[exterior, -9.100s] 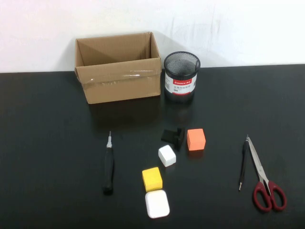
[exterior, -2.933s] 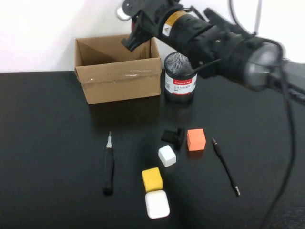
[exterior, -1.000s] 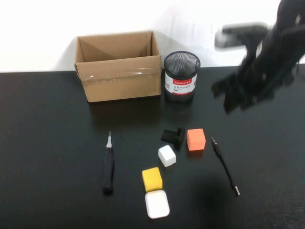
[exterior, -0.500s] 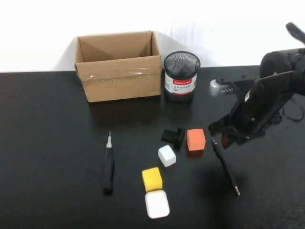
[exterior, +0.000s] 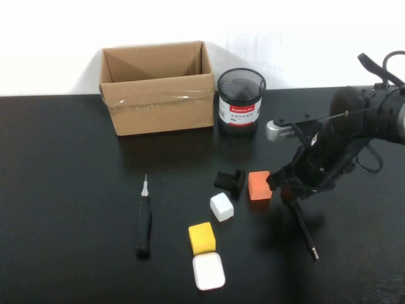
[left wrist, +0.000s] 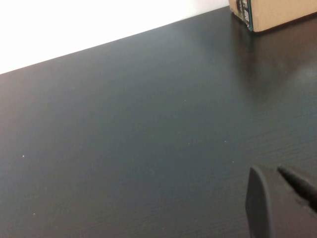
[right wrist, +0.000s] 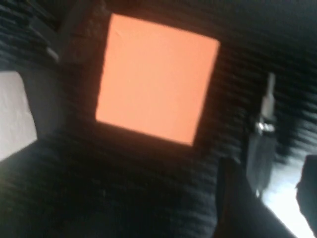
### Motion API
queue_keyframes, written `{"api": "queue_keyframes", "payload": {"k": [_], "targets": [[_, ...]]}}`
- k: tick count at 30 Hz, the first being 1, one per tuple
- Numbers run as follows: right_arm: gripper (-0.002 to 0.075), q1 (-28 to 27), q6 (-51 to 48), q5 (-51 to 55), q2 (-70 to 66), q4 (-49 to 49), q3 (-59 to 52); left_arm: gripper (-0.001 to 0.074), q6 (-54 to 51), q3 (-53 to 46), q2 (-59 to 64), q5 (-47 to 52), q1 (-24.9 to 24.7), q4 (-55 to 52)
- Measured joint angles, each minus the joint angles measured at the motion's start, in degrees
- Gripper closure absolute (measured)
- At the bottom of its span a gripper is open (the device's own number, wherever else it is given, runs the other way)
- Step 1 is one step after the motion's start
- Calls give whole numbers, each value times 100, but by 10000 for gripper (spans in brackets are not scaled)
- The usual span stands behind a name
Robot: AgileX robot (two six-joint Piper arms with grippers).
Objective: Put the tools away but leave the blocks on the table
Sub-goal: Pick up the long Screwdriver from the table, then place the long Screwdriver into the round holder
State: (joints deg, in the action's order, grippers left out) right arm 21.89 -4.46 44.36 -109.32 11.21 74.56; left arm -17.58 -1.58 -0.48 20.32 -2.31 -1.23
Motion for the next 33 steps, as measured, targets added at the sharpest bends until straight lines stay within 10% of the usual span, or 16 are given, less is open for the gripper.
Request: {"api": "queue_keyframes", "payload": {"k": [12,18,33], "targets": [[509,-10,-132,-448,-288,0,146,739,0,0,0,0,0,0],[682,-10,-132,-302,-288,2,82,739,0,0,0,0,0,0],[692,-10,262,-426,956,-1276,1414,739,0,0,0,0,0,0]]}}
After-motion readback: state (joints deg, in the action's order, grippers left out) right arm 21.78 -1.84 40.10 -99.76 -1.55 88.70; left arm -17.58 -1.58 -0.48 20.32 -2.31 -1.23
